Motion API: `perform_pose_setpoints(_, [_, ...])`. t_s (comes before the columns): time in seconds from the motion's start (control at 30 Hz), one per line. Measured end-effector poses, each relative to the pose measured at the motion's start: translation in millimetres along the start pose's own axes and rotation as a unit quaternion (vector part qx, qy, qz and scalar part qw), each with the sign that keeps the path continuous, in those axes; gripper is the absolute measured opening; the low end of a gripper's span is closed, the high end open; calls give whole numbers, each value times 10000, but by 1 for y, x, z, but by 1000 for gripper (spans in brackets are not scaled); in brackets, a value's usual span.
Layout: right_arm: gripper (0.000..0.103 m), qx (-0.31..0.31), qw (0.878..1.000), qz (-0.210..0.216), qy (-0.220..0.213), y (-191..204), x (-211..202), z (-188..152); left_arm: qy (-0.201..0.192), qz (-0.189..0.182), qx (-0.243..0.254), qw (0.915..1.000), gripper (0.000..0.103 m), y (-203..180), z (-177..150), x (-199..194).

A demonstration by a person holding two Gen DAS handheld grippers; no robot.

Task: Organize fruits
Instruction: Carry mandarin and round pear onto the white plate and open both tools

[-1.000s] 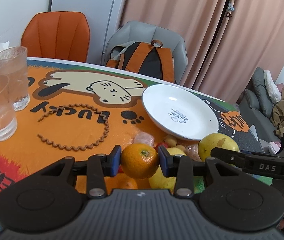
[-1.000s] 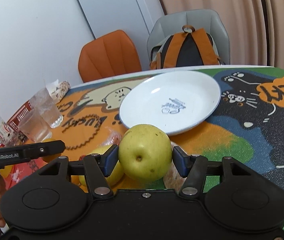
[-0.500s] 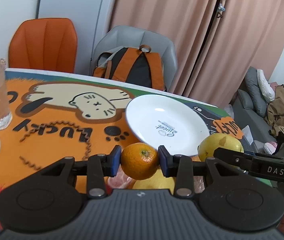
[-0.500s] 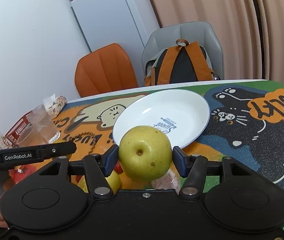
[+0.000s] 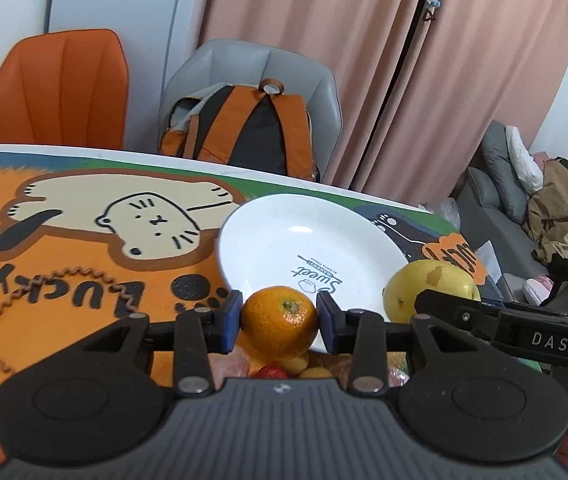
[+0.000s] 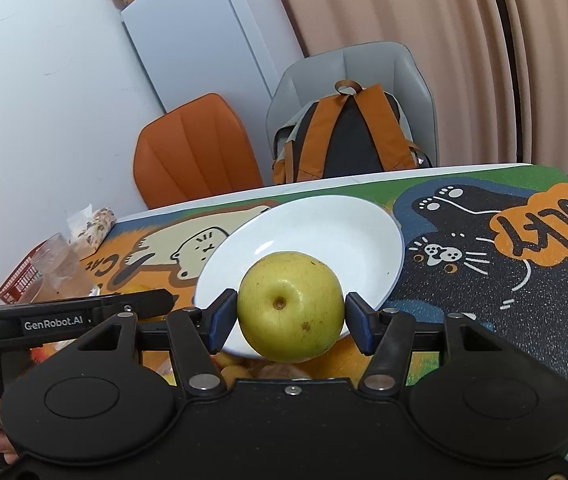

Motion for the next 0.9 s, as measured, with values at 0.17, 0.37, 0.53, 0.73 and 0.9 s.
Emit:
perform_pose_setpoints(0.17, [55,37,10000,-7,53,-8,14,3,121,-46,52,9999,38,-7,4,23])
perform_pose_setpoints(0.37, [55,98,9998,12,168,-16,28,3,288,-54,110,9995,38,-12,4,47])
perform_pose_setpoints(0.53, [55,112,9997,-6,224,-23,35,4,485,-36,164,9987,38,-16,-2,66])
perform_pose_setpoints(0.73, [55,137,9995,-19,298,-26,43,1,794,98,149,9967,39,-10,-14,83])
perform_pose_setpoints(0.9, [55,151,9994,2,305,-23,46,0,663,222,125,9975,42,-6,-6,76])
Point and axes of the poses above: each gripper's, at about its wrist camera, not at the fingertips, and x roughly the way its jaws point, y to its left, z to its top, the point moved 10 cm from there along x, roughly the way its jaws point, and after that the axes turned 10 degrees about -x, right-handed, at the moved point
